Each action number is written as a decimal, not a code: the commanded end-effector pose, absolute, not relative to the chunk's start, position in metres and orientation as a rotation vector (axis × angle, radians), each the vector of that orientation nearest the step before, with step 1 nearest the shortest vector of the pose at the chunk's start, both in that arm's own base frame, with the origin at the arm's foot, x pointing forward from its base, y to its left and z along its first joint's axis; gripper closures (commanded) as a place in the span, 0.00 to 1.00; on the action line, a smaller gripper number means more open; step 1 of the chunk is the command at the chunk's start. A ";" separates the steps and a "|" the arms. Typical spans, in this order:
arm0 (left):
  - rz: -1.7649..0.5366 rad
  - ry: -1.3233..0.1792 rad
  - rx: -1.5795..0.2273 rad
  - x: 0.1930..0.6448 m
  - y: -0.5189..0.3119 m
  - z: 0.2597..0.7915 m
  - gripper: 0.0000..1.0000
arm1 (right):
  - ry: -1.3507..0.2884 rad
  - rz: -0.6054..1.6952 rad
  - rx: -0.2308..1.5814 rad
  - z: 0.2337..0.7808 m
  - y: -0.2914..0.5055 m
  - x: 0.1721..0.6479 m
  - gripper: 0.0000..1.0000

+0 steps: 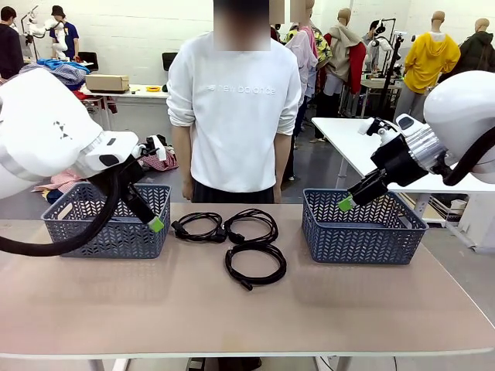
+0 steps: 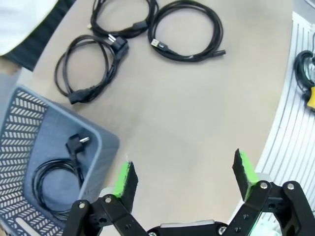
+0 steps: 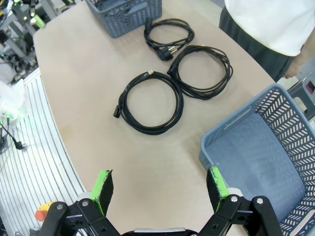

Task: Organize the cables according to human instructions.
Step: Pick up a bundle of cables and place it in the basket indicated by the human.

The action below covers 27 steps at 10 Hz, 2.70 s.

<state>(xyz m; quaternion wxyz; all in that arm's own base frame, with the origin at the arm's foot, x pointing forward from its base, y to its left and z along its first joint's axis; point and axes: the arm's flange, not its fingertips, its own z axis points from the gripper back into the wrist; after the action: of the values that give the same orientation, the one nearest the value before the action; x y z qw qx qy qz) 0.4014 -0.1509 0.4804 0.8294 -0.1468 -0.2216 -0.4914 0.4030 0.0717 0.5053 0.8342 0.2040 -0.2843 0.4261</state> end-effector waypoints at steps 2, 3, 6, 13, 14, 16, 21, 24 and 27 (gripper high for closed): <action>-1.043 -0.470 -0.312 0.401 -0.151 0.480 0.00 | -0.623 0.913 0.457 0.506 0.071 0.405 0.00; -1.043 -0.470 -0.312 0.401 -0.151 0.480 0.00 | -0.623 0.913 0.457 0.506 0.071 0.405 0.00; -1.043 -0.470 -0.312 0.401 -0.151 0.480 0.00 | -0.623 0.913 0.457 0.506 0.071 0.405 0.00; -1.043 -0.470 -0.312 0.401 -0.151 0.480 0.00 | -0.623 0.913 0.457 0.506 0.071 0.405 0.00; -1.043 -0.470 -0.312 0.401 -0.151 0.480 0.00 | -0.623 0.913 0.457 0.506 0.071 0.405 0.00; -1.043 -0.470 -0.312 0.401 -0.151 0.480 0.00 | -0.623 0.913 0.457 0.506 0.071 0.405 0.00; -1.043 -0.470 -0.312 0.401 -0.151 0.480 0.00 | -0.623 0.913 0.457 0.506 0.071 0.405 0.00; -1.174 -0.410 -0.218 0.423 -0.177 0.491 0.00 | -0.623 0.913 0.457 0.506 0.071 0.405 0.00; -1.283 -0.334 -0.076 0.482 -0.225 0.501 0.00 | -0.623 0.913 0.457 0.506 0.071 0.405 0.00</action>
<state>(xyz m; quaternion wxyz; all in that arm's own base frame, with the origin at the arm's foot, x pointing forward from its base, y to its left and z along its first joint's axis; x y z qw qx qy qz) 0.4545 -0.2130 0.4946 0.7876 -0.0617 -0.1762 -0.5873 0.4028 0.0720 0.5054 0.8341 0.2038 -0.2843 0.4265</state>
